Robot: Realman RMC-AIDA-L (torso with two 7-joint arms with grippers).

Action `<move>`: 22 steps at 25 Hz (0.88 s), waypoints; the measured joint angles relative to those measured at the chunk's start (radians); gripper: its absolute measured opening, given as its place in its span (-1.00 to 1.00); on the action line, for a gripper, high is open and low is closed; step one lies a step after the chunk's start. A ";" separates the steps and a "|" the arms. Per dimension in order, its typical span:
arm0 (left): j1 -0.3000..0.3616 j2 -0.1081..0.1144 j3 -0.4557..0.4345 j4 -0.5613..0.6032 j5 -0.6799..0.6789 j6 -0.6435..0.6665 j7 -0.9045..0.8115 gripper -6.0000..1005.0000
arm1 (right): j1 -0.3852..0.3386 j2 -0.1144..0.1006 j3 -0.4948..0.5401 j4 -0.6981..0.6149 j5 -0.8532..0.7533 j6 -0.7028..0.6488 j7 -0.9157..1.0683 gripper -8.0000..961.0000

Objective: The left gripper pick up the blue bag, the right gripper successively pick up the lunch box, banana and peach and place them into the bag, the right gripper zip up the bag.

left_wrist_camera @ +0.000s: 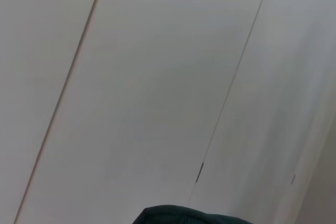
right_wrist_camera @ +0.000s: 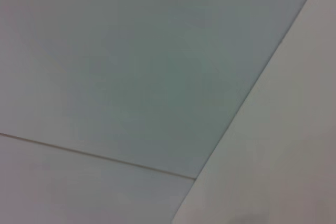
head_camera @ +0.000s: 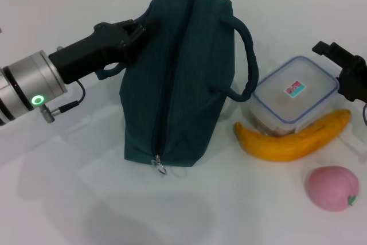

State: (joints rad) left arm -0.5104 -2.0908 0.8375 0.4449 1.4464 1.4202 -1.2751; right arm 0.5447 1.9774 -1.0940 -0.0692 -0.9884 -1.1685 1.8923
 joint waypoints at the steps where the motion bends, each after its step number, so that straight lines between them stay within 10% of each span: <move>1: 0.000 0.000 0.000 -0.003 -0.002 0.000 0.000 -0.90 | 0.004 0.000 -0.003 -0.001 -0.001 0.002 0.004 0.68; 15: -0.025 0.003 0.000 -0.028 -0.007 -0.011 0.027 -0.91 | 0.006 0.024 0.000 -0.038 0.001 0.029 0.004 0.56; 22: -0.034 0.003 -0.003 -0.032 -0.008 -0.020 0.037 -0.91 | -0.001 0.031 0.002 -0.050 0.000 0.041 -0.014 0.01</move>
State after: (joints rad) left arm -0.5443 -2.0876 0.8349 0.4132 1.4389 1.4004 -1.2385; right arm 0.5439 2.0084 -1.0924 -0.1197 -0.9882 -1.1277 1.8780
